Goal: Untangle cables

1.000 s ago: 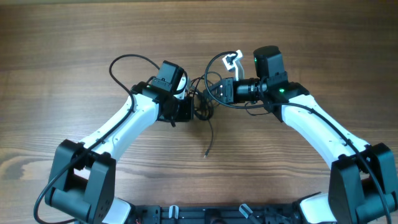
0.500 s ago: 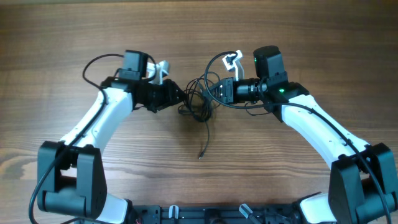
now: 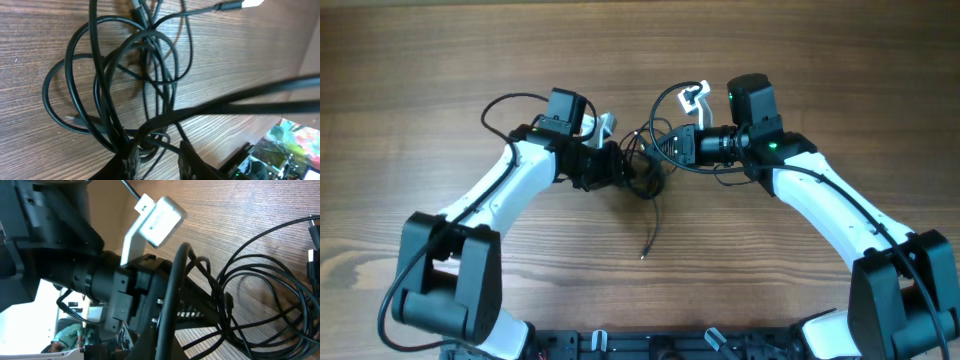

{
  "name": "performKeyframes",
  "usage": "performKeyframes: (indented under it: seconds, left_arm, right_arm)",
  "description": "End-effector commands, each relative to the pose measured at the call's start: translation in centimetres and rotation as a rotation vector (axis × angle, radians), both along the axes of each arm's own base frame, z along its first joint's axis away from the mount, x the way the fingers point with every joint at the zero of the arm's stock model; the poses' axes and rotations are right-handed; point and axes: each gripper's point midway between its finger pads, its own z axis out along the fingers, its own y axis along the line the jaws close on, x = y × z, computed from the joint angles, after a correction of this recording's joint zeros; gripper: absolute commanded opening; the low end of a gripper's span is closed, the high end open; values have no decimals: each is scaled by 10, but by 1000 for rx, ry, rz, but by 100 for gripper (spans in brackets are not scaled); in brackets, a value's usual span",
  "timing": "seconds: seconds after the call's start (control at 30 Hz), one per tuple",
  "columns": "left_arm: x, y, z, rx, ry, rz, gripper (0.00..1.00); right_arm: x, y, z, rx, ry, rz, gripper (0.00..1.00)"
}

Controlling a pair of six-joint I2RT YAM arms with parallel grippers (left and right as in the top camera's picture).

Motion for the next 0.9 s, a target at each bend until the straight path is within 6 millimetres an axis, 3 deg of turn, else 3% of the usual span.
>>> performKeyframes:
  seconds: [0.0,0.17,0.37,0.6,0.73,0.87]
  left_arm:
    - [-3,0,-7,36,8,-6,36]
    - [-4,-5,4,-61,33,-10,48]
    - [2,18,5,-83,76,60,50]
    - [-5,6,21,-210,75,-7,63]
    - [4,27,-6,-2,49,56,63]
    - [0,23,-13,30,61,40,62]
  right_arm:
    - [-1,3,2,16,8,17,4]
    - [-1,3,2,16,8,17,4]
    - [-1,3,1,16,9,17,4]
    - [-1,3,1,15,8,17,4]
    - [-1,3,1,16,10,16,4]
    - [-1,3,1,16,10,16,4]
